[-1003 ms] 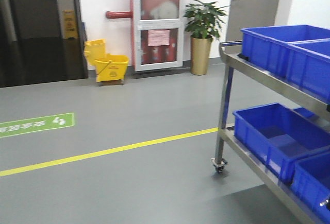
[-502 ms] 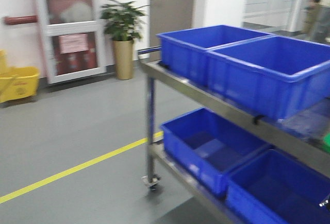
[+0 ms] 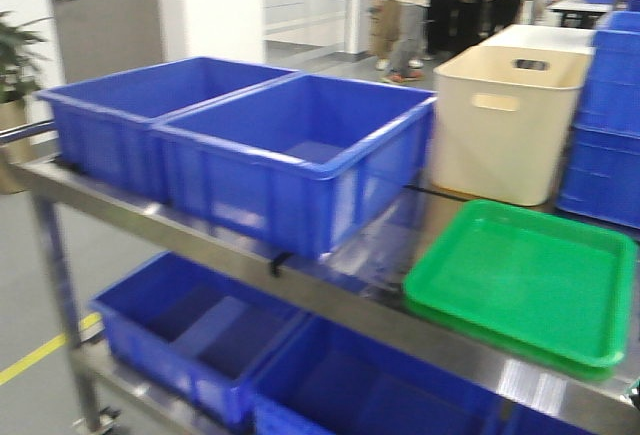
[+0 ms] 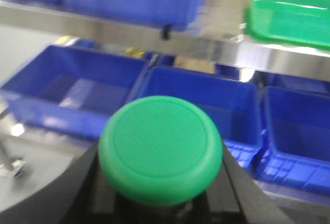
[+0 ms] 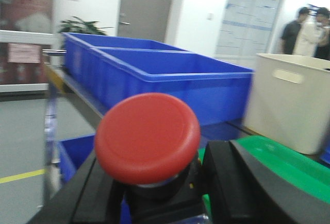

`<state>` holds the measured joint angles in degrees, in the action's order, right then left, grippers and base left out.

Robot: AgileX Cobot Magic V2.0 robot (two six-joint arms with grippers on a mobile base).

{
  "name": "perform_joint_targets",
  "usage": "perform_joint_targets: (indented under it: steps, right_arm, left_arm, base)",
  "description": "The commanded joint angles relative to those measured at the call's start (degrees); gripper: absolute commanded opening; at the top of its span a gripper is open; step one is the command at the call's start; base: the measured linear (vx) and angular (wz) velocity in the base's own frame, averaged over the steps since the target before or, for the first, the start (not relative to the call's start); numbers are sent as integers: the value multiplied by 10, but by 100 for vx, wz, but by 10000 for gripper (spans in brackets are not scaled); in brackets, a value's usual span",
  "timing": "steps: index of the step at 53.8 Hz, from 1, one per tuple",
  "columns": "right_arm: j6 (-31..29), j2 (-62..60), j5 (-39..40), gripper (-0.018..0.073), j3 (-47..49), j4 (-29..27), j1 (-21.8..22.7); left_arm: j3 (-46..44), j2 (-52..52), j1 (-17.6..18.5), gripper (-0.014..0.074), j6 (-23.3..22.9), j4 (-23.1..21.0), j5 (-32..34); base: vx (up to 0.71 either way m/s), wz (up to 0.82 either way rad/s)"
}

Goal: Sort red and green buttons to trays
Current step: 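Drive the base to the counter holding both buttons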

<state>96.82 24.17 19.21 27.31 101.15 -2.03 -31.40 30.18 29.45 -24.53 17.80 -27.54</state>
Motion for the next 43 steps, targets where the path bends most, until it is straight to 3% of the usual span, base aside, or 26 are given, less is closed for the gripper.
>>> perform_joint_targets:
  steps: [1, 43]
  right_arm:
    - [1, 6, -18, -11, 19, 6, 3]
    - [1, 6, -18, -11, 19, 6, 3]
  left_arm:
    - [-19, 2, 2, 0, -2, 3, 46]
    - [-19, 2, 2, 0, -2, 3, 46]
  base:
    - [25, -67]
    - [23, -54]
